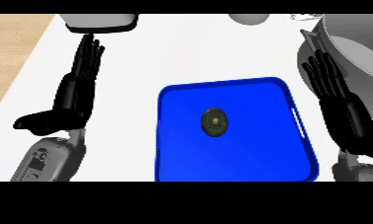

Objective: Pick the squash from the tray and place it in the pot

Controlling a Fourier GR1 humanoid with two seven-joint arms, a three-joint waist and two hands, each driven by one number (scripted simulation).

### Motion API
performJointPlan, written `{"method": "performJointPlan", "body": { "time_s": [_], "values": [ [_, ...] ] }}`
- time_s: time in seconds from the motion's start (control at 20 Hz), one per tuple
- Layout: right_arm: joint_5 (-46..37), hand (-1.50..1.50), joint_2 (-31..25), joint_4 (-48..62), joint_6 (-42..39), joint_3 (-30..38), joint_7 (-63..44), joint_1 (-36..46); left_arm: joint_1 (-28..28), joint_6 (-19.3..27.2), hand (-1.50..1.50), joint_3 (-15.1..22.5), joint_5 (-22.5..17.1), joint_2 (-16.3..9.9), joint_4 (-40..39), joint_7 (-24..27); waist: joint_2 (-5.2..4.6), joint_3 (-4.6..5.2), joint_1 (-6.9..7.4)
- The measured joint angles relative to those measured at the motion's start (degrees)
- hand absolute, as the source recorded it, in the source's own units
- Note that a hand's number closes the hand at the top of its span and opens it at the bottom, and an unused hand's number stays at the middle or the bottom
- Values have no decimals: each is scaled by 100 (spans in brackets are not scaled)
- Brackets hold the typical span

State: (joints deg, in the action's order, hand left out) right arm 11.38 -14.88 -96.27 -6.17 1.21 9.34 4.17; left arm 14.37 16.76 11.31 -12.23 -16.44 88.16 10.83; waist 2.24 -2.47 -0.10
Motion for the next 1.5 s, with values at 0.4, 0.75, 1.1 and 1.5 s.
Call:
{"method": "performJointPlan", "body": {
  "time_s": [0.4,0.75,1.1,1.5],
  "values": [
    [26,-150,-1231,192,-1009,362,-94,915,133,3,0,-408,-181,-270,-22,-556,-207,248,82],
    [-1776,-150,-1296,966,-458,-21,1688,655,242,-149,0,-665,-441,-353,-102,-991,-244,240,70],
    [-2762,-150,-1622,414,-504,-446,1622,485,189,-227,0,-770,-396,-242,-264,-960,-221,249,-1],
    [-3760,-150,-1738,-535,-1170,-1361,-182,755,173,-302,0,-857,-396,-260,-115,-1146,-211,253,19]
  ]
}}
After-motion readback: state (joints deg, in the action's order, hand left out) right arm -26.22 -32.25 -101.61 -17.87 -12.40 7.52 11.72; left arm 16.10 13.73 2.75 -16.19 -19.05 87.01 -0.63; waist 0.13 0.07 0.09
